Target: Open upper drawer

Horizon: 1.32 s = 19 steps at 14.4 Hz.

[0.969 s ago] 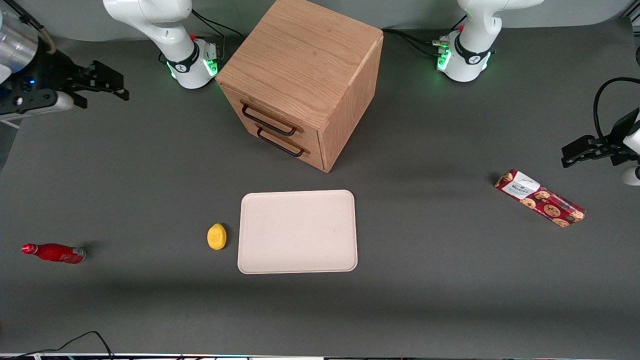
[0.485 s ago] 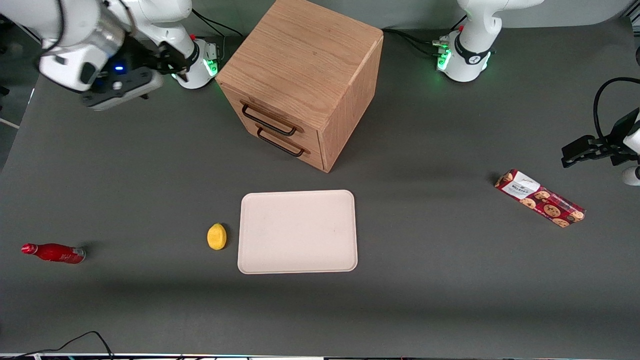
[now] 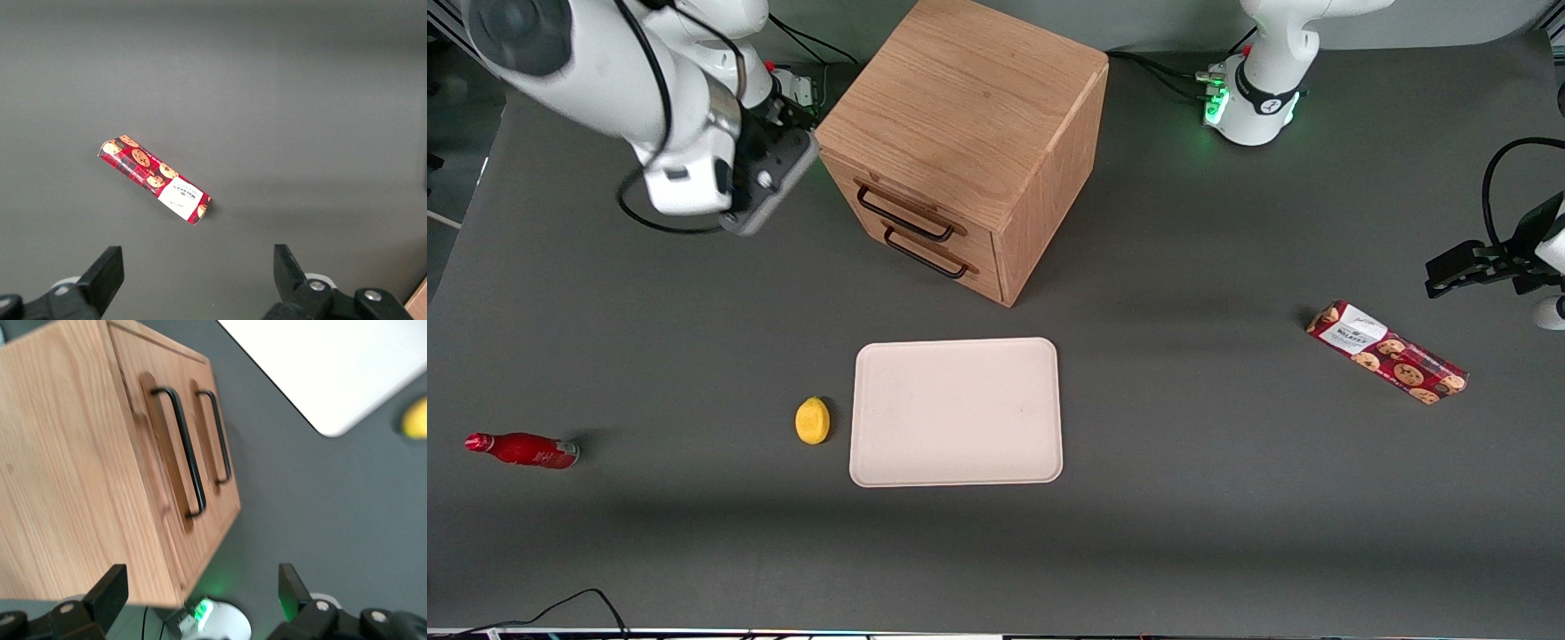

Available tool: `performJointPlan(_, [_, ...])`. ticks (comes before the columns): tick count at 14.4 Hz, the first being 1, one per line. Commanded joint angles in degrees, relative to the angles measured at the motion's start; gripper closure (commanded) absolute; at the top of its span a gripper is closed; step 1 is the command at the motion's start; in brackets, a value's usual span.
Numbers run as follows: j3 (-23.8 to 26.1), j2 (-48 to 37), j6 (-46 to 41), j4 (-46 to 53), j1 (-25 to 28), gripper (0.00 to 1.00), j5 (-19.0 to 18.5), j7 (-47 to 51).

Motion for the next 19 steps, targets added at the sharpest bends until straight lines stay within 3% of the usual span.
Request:
performJointPlan(1, [2.91, 5.90, 4.63, 1.06, 0.05, 0.00, 2.34, -1.78])
performJointPlan(10, [4.76, 8.29, 18.17, -11.49, 0.23, 0.00, 3.14, -1.78])
performJointPlan(19, [4.76, 6.62, 20.19, -17.12, 0.31, 0.00, 3.22, -0.99])
